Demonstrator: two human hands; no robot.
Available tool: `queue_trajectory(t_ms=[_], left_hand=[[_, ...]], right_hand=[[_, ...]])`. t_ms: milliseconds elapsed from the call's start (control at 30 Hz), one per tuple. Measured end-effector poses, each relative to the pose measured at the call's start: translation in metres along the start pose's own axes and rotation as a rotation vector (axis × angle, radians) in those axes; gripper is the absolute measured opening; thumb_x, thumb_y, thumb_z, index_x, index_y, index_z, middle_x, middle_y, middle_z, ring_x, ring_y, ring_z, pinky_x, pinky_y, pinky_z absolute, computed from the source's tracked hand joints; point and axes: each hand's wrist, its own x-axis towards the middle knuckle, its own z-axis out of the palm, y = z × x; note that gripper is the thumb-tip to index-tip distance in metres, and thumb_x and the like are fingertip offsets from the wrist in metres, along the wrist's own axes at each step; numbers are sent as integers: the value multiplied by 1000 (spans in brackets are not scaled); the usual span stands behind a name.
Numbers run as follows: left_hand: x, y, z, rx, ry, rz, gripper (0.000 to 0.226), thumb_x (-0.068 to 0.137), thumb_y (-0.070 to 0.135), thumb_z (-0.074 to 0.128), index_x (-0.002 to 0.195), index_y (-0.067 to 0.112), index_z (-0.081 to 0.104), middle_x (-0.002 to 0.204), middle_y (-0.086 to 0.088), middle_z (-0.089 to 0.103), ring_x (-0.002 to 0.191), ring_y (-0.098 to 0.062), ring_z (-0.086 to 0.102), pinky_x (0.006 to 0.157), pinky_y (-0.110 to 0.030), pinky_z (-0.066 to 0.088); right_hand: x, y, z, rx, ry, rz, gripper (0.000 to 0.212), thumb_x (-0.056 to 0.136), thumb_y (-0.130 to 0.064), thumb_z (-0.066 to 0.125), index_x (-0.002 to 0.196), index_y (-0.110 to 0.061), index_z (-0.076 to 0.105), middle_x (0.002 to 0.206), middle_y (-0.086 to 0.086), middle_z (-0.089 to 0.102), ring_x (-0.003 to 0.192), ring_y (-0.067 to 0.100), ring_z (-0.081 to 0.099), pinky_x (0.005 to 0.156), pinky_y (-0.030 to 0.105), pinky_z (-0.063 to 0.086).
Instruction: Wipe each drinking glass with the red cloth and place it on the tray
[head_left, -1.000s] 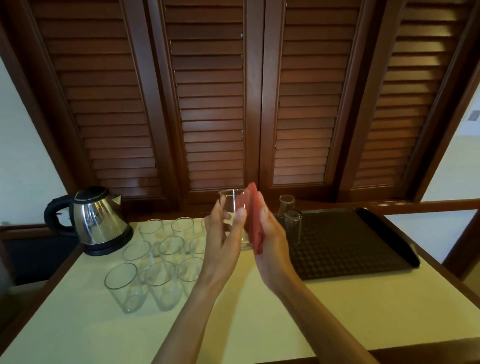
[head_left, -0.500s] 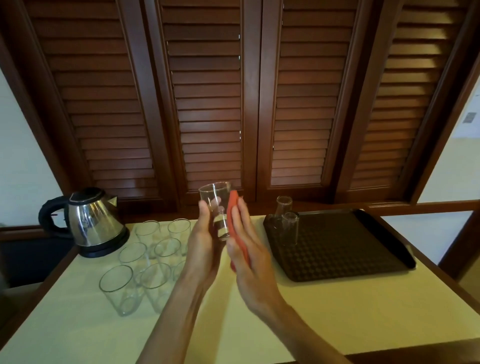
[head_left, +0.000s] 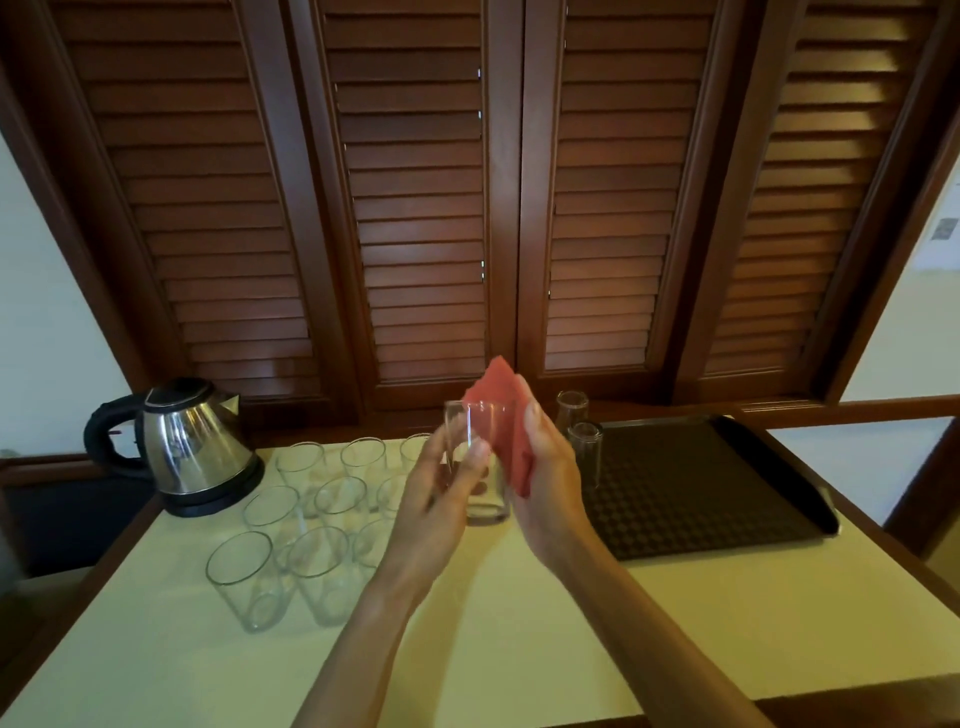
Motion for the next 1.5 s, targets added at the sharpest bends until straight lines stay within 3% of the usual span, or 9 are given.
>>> queue_trajectory(t_ms=[167, 367, 600, 667, 767, 933, 1133, 1267, 1500], left_hand=[[15, 10, -9, -125, 102, -58, 46, 96, 52, 56, 133, 28, 66, 121, -1, 76, 112, -20, 72, 92, -37, 59], [6, 7, -5, -117, 32, -133, 31, 81, 32, 73, 112, 32, 74, 88, 15, 76, 81, -4, 71, 74, -25, 60], [27, 23, -21, -257, 164, -204, 45, 66, 26, 83, 108, 12, 75, 91, -8, 77, 86, -24, 71, 77, -40, 62], [30, 21, -19, -329, 249, -125, 53, 69, 22, 81, 119, 10, 70, 104, -13, 75, 93, -27, 72, 80, -38, 61], [22, 11, -9, -334, 349, -44, 61, 74, 9, 83, 131, 16, 61, 124, -6, 71, 103, -30, 74, 78, -31, 61], [22, 14, -3, -380, 383, 16, 60, 78, 1, 83, 131, 9, 57, 122, -9, 68, 77, -14, 78, 73, -33, 62], [24, 17, -2, -335, 321, 52, 60, 73, 10, 84, 128, 12, 59, 112, 2, 74, 95, -22, 77, 73, -30, 63], [32, 17, -5, -389, 381, 88, 57, 78, 4, 83, 128, 14, 59, 114, 2, 71, 93, -19, 76, 75, -32, 62], [27, 11, -4, -269, 249, 173, 74, 67, 12, 89, 132, 17, 54, 130, -8, 65, 120, -27, 70, 101, -39, 58]], right_hand=[[-22, 17, 10, 5, -64, 54, 42, 107, -40, 39, 147, -29, 48, 141, -5, 61, 135, 12, 53, 117, 44, 38], [-1, 3, 1, -64, -41, 62, 48, 102, -47, 43, 149, -36, 46, 141, -4, 62, 133, 14, 55, 116, 47, 39], [-25, 17, 2, -80, -73, 54, 50, 99, -48, 44, 148, -38, 47, 143, 3, 59, 133, 21, 53, 108, 35, 47], [-34, 19, 7, 29, -28, 70, 47, 100, -50, 48, 144, -36, 52, 137, 13, 62, 129, 37, 55, 107, 49, 48], [-32, 10, 9, 157, 64, 114, 37, 104, -36, 44, 135, -24, 59, 132, 5, 68, 127, 22, 61, 107, 38, 49], [-27, 12, 14, 192, 118, 103, 48, 101, -45, 46, 145, -26, 53, 138, 2, 64, 133, 22, 56, 116, 48, 38], [-11, 7, 7, 268, 116, 83, 46, 105, -39, 38, 148, -26, 49, 133, 25, 60, 133, 41, 51, 118, 55, 34], [-20, 11, 17, 298, 60, 144, 42, 110, -30, 29, 140, -18, 55, 132, 8, 67, 128, 23, 60, 106, 38, 49], [-13, 1, 15, 639, 176, 391, 48, 106, -36, 33, 136, -7, 56, 127, 20, 68, 123, 30, 62, 102, 38, 49]])
